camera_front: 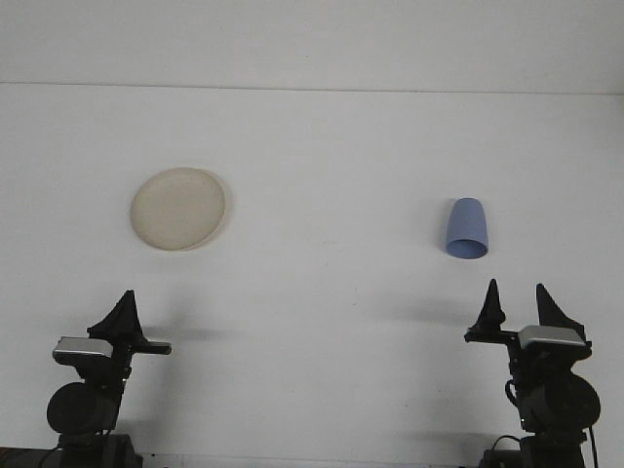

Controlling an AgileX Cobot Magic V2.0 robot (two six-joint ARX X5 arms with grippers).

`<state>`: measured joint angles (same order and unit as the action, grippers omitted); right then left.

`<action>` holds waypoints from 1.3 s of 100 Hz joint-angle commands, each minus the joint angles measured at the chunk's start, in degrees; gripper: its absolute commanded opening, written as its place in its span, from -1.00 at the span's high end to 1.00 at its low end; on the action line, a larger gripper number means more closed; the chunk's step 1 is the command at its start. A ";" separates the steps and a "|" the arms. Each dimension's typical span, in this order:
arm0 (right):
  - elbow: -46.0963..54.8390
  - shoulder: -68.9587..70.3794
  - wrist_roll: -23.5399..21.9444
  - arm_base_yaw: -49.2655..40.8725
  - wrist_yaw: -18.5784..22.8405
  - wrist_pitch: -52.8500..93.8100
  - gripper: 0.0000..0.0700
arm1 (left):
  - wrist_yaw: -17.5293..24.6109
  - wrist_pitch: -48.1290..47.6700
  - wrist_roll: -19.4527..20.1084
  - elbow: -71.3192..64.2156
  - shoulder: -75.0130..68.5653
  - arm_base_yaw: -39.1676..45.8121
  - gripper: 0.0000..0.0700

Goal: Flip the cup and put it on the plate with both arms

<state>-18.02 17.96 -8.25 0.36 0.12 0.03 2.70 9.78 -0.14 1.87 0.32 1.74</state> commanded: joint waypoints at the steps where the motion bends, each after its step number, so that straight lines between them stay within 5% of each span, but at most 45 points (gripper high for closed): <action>1: -1.20 3.41 2.60 -0.13 -0.04 -1.25 -0.59 | -0.17 0.59 -0.37 -1.07 -0.04 0.00 0.96; 63: -1.57 50.47 14.60 0.15 -2.10 -33.29 -0.58 | -0.17 0.59 -0.37 -1.07 -0.04 0.00 0.96; 130: -16.06 78.66 17.55 6.16 1.05 -43.80 -0.57 | -0.17 0.59 -0.37 -1.07 -0.04 0.00 0.96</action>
<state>-32.86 94.74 8.60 6.48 1.10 -42.96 2.72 9.78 -0.14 1.87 0.32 1.74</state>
